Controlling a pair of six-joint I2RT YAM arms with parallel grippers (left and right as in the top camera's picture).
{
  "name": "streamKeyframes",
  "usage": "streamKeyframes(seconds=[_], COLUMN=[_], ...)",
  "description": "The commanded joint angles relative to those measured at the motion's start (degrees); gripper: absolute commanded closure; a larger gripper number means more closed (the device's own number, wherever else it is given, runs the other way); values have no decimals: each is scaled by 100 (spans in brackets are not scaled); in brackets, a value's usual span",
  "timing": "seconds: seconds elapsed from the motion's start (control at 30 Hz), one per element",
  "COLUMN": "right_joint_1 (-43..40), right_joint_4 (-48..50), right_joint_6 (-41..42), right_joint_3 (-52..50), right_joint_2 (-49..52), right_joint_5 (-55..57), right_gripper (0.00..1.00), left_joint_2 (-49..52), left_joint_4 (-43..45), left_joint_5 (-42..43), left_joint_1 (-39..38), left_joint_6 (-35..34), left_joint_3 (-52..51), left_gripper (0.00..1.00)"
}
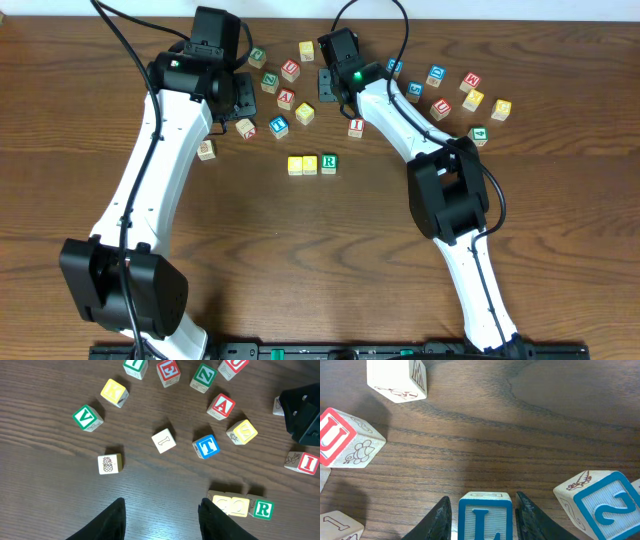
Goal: Spell out CORL
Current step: 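Lower the right gripper and close it on the blue L block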
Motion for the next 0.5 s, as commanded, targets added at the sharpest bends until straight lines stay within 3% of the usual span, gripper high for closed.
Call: streamKeyframes(seconds=[0.0, 0.47], right_joint_1=[2, 13], right_joint_4=[-46, -175], right_joint_6=[57, 57], right_joint_3=[63, 59], right_joint_2=[136, 136], right_joint_5=[66, 66], right_gripper=[63, 68], left_joint_2=[-155, -155], left_joint_4=[0, 0], left_joint_5=[-98, -101], left_joint_1=[2, 4], left_joint_6=[55, 55], left_joint_3=[142, 142], left_gripper=[54, 54])
